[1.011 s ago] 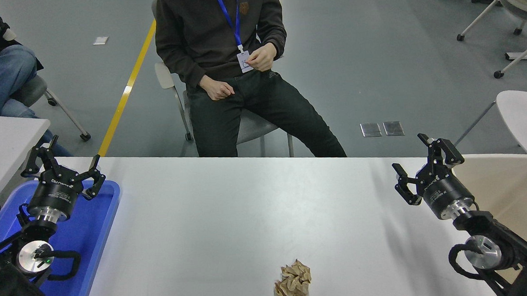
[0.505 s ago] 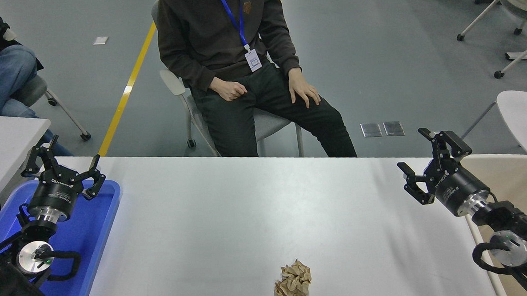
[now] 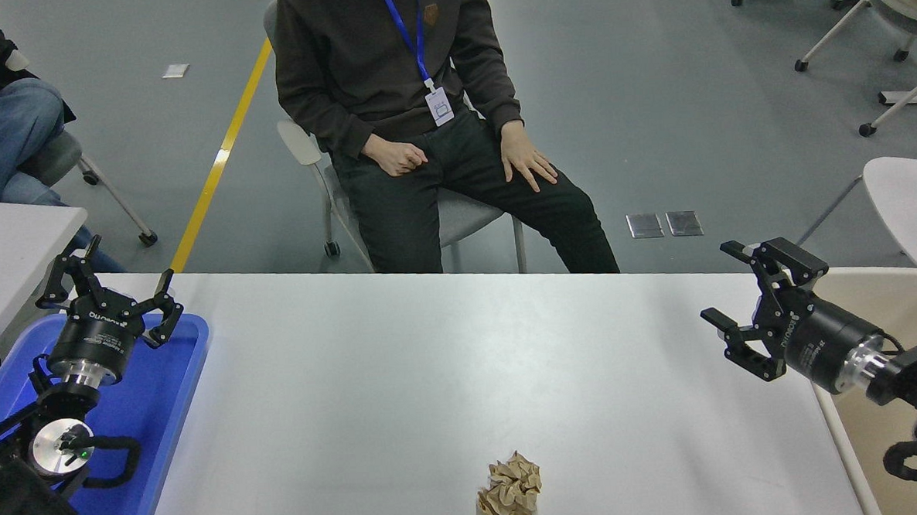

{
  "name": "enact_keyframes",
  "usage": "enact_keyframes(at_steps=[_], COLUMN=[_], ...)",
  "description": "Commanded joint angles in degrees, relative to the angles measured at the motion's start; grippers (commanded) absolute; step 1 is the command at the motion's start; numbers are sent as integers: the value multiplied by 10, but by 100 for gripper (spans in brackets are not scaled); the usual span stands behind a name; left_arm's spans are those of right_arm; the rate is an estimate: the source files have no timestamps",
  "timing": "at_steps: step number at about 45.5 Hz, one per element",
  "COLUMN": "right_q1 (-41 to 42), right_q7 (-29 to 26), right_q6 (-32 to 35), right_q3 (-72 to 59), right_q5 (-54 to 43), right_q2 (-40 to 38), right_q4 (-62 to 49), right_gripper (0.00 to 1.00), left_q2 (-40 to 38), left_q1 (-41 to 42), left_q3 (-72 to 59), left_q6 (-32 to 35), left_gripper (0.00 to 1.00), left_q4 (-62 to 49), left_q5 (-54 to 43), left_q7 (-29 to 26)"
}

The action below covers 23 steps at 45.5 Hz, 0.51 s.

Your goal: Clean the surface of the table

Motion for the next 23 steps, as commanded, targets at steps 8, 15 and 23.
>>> enact_keyframes(at_steps=[8, 15, 23], right_q1=[-2, -3, -2], right_q7=[-40, -40, -45], right_q6=[85, 115, 167], right_q3=[0, -1, -1], right_q5=[-84, -140, -201], right_q2=[-38, -46, -59], right_q4=[75, 88, 103], right_gripper=[98, 98, 98], left_q2=[0, 0, 0], left_q1=[0, 0, 0], left_q3=[0, 0, 0], left_q6=[0, 0, 0], left_gripper=[100, 100, 100], left_q4=[0, 0, 0], left_q5=[0, 0, 0], left_q7=[0, 0, 0])
